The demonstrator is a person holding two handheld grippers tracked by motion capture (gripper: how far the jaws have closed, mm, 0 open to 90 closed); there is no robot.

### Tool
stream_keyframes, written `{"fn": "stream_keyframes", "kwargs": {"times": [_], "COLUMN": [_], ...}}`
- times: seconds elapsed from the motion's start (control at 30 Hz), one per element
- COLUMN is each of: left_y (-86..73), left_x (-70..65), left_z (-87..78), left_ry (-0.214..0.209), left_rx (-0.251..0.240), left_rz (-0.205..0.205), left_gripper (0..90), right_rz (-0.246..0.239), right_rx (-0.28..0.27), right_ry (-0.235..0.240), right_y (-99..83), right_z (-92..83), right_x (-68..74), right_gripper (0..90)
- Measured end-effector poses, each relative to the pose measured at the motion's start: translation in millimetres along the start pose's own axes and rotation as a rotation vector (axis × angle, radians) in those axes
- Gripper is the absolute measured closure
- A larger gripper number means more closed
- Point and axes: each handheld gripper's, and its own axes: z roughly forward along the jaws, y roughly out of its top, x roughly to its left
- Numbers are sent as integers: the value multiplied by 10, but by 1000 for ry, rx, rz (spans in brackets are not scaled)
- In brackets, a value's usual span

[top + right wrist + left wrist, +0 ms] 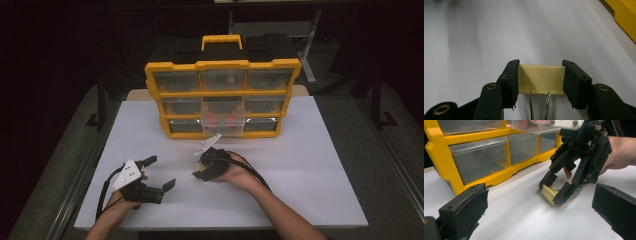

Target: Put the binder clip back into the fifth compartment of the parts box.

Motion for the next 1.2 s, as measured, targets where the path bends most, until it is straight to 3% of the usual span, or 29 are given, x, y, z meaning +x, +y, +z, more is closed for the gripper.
{"fn": "stream_keyframes", "kwargs": {"times": [0.2,1.1,1.2], "left_y": [2,6,8], "left_x": [0,-2,3], "left_z": [-4,-6,-10], "left_ry": [1,1,1], "left_rx": [0,-1,5], "left_rz": [-2,1,6], "left_gripper": [0,0,0], "right_rz": [58,132,163], "right_rx": [-12,-40,-51], "right_ry": [-7,-48,-41], "right_y": [-62,-391,-428], "right_z": [-144,-650,-710], "right_x": [-45,-204,-203], "right_gripper": [488,488,488]}}
